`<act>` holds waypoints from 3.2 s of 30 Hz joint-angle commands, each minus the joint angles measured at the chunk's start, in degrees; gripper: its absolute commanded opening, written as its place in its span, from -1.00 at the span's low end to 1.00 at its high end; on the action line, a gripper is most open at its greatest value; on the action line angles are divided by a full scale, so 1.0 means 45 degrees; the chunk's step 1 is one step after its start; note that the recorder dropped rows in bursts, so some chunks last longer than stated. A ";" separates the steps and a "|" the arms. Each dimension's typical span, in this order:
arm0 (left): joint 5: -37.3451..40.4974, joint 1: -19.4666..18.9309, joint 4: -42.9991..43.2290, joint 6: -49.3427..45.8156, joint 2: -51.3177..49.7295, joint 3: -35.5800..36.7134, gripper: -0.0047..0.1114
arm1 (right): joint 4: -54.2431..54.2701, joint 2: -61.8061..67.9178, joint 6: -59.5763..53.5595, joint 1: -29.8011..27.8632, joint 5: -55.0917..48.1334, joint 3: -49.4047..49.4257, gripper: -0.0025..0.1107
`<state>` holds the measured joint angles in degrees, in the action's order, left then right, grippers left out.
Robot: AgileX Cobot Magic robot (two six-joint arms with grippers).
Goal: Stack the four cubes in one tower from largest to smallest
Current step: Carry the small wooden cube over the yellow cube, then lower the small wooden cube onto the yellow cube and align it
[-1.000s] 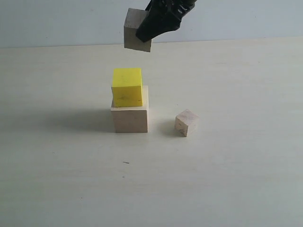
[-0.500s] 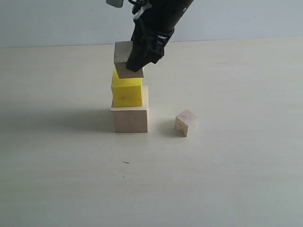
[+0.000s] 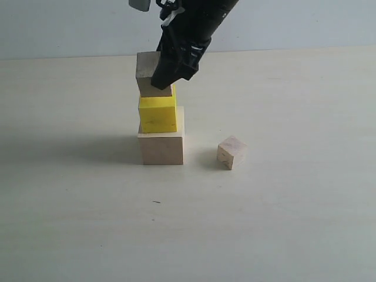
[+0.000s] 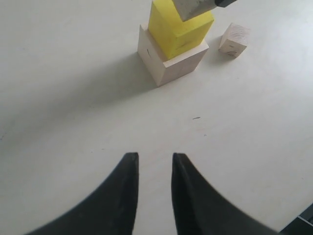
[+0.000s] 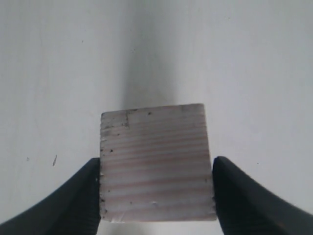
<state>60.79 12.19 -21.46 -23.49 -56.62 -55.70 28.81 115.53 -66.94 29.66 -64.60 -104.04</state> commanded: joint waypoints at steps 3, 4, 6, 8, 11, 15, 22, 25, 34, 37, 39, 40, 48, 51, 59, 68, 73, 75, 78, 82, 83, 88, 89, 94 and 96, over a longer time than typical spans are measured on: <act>0.0032 -0.0042 -0.0538 -0.0111 0.0048 0.0029 -0.47 | 0.1549 0.0052 -0.0363 -0.0893 -0.0144 -0.0081 -0.96; 0.0032 -0.0042 -0.0612 -0.0167 0.0048 0.0029 -0.47 | 0.1646 0.0052 -0.0489 -0.0955 -0.0262 -0.0081 -0.96; 0.0032 -0.0042 -0.0654 -0.0264 0.0048 0.0029 -0.47 | 0.1588 0.0052 -0.0461 -0.0955 -0.0262 -0.0081 -0.96; 0.0032 -0.0042 -0.0689 -0.0261 0.0048 0.0029 -0.47 | 0.1588 0.0052 -0.0461 -0.0955 -0.0262 -0.0081 -0.96; 0.0032 -0.0042 -0.0689 -0.0298 0.0048 0.0029 -0.47 | 0.1592 0.0075 -0.0456 -0.0963 -0.0262 -0.0081 -0.96; 0.0032 -0.0042 -0.0689 -0.0355 0.0048 0.0029 -0.47 | 0.1641 0.0163 -0.0456 -0.0963 -0.0262 -0.0081 -0.96; -0.0021 -0.0042 -0.0689 -0.0388 0.0048 0.0029 -0.47 | 0.1872 0.0549 -0.0518 -0.0963 -0.0319 -0.0081 -0.96; -0.0047 -0.0042 -0.0689 -0.0410 0.0048 0.0029 -0.47 | 0.1899 0.0549 -0.0518 -0.0963 -0.0319 -0.0081 -0.96; -0.0188 -0.0042 -0.0689 -0.0462 0.0048 0.0029 -0.47 | 0.2068 0.0549 -0.0542 -0.0963 -0.0594 -0.0081 -0.96; -0.0211 -0.0042 -0.0689 -0.0492 0.0048 0.0029 -0.47 | 0.2165 0.0604 -0.0667 -0.0963 -0.0594 -0.0081 -0.96; -0.0211 -0.0042 -0.0689 -0.0492 0.0048 0.0029 -0.47 | 0.2224 0.0656 -0.0784 -0.0963 -0.0594 -0.0081 -0.96; -0.0208 -0.0042 -0.0689 -0.0520 0.0048 0.0029 -0.47 | 0.2263 0.0707 -0.0784 -0.0963 -0.0594 -0.0081 -0.96; -0.0208 -0.0042 -0.0689 -0.0587 0.0048 0.0029 -0.47 | 0.2263 0.0978 -0.0784 -0.0963 -0.0417 -0.0081 -0.96; -0.0208 -0.0042 -0.0689 -0.0587 0.0048 0.0029 -0.47 | 0.2263 0.0978 -0.0784 -0.0963 -0.0341 -0.0081 -0.96; -0.0208 -0.0042 -0.0689 -0.0641 0.0048 0.0029 -0.47 | 0.2261 0.0978 -0.1148 -0.0963 -0.0315 -0.0081 -0.96; -0.0208 -0.0042 -0.0689 -0.0641 0.0048 0.0029 -0.47 | 0.2281 0.0978 -0.1213 -0.0963 -0.0268 -0.0081 -0.55; -0.0208 -0.0042 -0.0689 -0.0641 0.0048 0.0029 -0.47 | 0.2560 0.0978 -0.1213 -0.0963 0.0012 -0.0081 -0.38; -0.0208 -0.0042 -0.0689 -0.0641 0.0048 0.0029 -0.47 | 0.2560 0.0978 -0.1213 -0.0963 0.0093 -0.0081 -0.31; -0.0208 -0.0042 -0.0689 -0.0641 0.0048 0.0029 -0.47 | 0.2528 0.0978 -0.1213 -0.0963 0.0093 -0.0081 -0.20; -0.0208 -0.0042 -0.0689 -0.0641 0.0048 0.0029 -0.47 | 0.2499 0.0978 -0.1213 -0.0963 0.0040 -0.0081 -0.14; -0.0208 -0.0042 -0.0689 -0.0641 0.0048 0.0029 -0.47 | 0.2476 0.0978 -0.1213 -0.0963 0.0016 -0.0081 -0.14; -0.0183 -0.0042 -0.0689 -0.0639 0.0048 0.0029 -0.47 | 0.2466 0.0978 -0.1213 -0.0963 -0.0074 -0.0081 -0.14; -0.0183 -0.0042 -0.0689 -0.0639 0.0048 0.0029 -0.47 | 0.2466 0.0978 -0.1213 -0.0963 -0.0074 -0.0081 -0.14; -0.0183 -0.0042 -0.0689 -0.0674 0.0048 0.0029 -0.47 | 0.2466 0.0978 -0.1213 -0.0963 -0.0074 -0.0081 -0.14; -0.0183 -0.0042 -0.0689 -0.0694 0.0048 0.0029 -0.47 | 0.2466 0.0978 -0.1213 -0.0963 -0.0074 -0.0081 -0.14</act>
<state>60.64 12.19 -24.03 -26.36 -56.62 -55.70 39.25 120.02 -72.15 25.56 -64.68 -104.04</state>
